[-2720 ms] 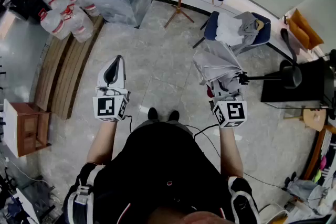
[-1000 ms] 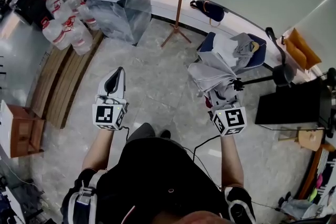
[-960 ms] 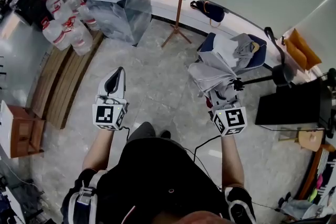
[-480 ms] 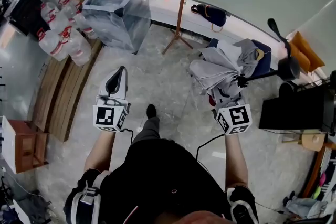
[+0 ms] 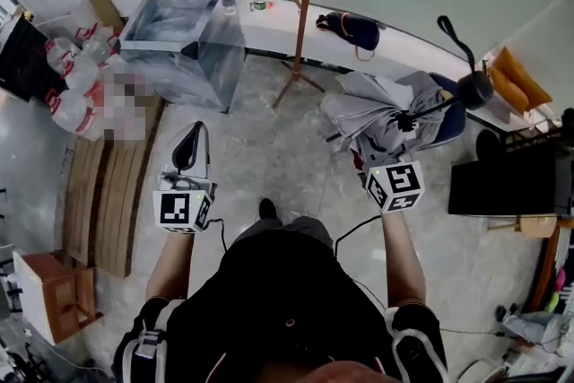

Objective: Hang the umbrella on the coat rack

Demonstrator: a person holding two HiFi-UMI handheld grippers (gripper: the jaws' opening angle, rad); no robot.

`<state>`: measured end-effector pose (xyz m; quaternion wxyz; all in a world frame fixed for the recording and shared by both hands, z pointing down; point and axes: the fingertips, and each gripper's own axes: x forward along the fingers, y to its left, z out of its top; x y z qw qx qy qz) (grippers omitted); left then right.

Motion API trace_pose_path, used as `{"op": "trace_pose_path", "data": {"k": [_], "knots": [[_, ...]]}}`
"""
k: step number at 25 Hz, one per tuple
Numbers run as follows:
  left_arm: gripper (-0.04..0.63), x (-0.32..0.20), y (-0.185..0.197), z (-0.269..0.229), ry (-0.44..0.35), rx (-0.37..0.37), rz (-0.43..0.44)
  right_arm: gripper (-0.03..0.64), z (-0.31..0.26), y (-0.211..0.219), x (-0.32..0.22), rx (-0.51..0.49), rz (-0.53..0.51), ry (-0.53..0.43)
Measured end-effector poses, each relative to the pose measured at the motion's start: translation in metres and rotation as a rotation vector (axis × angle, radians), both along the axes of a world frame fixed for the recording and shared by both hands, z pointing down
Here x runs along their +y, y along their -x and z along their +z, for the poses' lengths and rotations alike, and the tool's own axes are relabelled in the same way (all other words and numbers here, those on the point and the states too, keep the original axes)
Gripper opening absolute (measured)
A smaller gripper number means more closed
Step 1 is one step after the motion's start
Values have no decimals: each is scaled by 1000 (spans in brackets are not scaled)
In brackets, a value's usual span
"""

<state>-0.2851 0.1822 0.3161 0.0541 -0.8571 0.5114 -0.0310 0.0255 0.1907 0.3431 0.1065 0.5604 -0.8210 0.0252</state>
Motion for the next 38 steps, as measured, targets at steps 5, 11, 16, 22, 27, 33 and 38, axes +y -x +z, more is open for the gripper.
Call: {"op": "trace_pose_path", "data": {"k": [5, 11, 16, 22, 27, 33, 38], "knots": [[2, -45, -4, 5, 1, 3, 13, 91, 19, -12, -47, 19, 28, 31], [2, -96, -29, 14, 5, 2, -3, 91, 44, -44, -104, 23, 30, 55], [2, -154, -53, 13, -10, 13, -52, 91, 60, -71, -166, 26, 2, 71], [2, -214, -88, 11, -14, 21, -116, 91, 85, -114, -234, 35, -36, 103], [2, -253, -106, 16, -7, 5, -155, 91, 110, -139, -285, 36, -59, 133], [2, -281, -108, 31, 34, -11, -182, 91, 147, -154, -329, 21, -49, 180], [2, -303, -108, 44, 59, -31, -157, 91, 175, -150, -362, 23, -54, 199]]}}
